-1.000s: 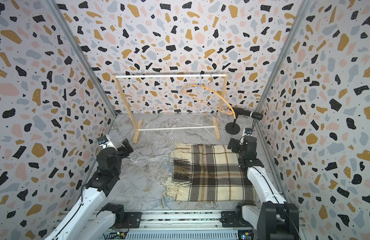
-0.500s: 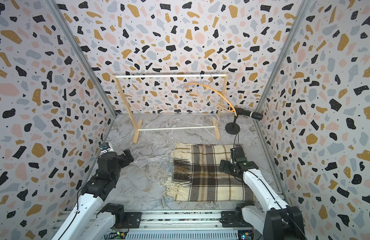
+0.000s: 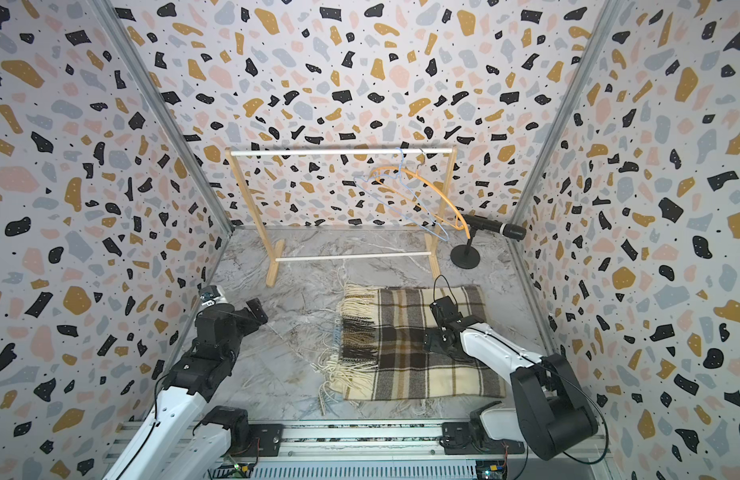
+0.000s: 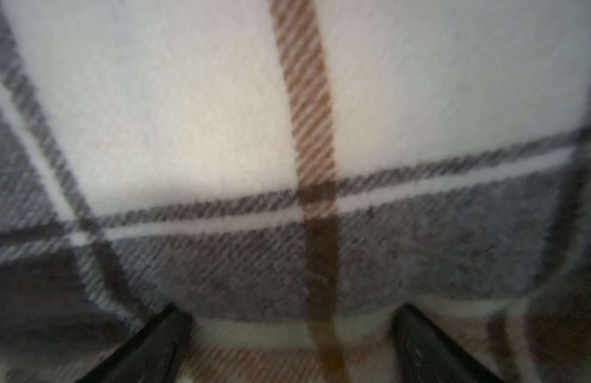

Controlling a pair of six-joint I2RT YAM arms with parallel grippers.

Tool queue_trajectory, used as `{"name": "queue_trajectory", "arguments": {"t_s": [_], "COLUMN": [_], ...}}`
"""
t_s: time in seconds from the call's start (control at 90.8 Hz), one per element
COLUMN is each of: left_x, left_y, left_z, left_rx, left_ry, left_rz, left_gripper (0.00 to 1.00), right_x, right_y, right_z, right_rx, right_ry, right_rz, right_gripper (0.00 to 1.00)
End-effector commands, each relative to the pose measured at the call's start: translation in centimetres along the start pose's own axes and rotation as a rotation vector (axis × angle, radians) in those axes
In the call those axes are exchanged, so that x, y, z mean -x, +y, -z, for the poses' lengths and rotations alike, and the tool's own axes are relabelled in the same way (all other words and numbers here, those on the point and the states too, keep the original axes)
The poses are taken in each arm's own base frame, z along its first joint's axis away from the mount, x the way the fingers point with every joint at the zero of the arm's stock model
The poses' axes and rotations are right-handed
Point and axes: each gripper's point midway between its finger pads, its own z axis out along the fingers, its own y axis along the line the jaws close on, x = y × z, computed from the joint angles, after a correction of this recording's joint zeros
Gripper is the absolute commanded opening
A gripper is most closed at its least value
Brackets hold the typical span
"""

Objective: Hang the scarf on the hanger
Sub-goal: Move the scarf to the center of the board.

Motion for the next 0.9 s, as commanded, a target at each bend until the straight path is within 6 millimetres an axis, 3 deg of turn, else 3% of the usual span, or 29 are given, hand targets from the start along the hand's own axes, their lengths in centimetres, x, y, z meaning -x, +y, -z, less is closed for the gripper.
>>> {"name": "queue_trajectory", "arguments": {"t_s": [0.0, 0.176, 0.363, 0.628, 0.76, 0.892], "left_x": [0.5, 0.5, 0.2, -0.7, -1.3, -1.0], "left_y": [-0.1, -0.1, -0.5, -3.8, -5.4, -6.9], "left_z": [0.0, 0.1, 0.0, -0.2, -0.5, -0.1], "left_rx": [-0.004, 0.000, -0.020, -0.177, -0.247, -0.308], "left_ry": [-0.025, -0.023, -0.005, 0.091, 0.150, 0.190], "left_rz": [0.022, 0.023, 0.026, 0.037, 0.036, 0.024], "left_gripper": [1.00, 1.00, 1.00, 1.00, 1.00, 1.00], "right_x": [-3.1, -4.5, -4.7, -4.4, -3.3, -0.1], "right_y": [2.1, 5.4, 9.6, 13.9, 15.2, 14.9], "right_z": [-1.9, -2.8, -3.4, -3.9, -2.6, 1.6], "right_rx": [0.071, 0.130, 0.236, 0.271, 0.308, 0.300], "right_ry": [0.124, 0.149, 0.132, 0.143, 0.084, -0.082], "right_rz": [0.009, 0.017, -0.109, -0.105, -0.042, 0.090], "right_gripper": [1.00, 1.00, 1.00, 1.00, 1.00, 1.00]}}
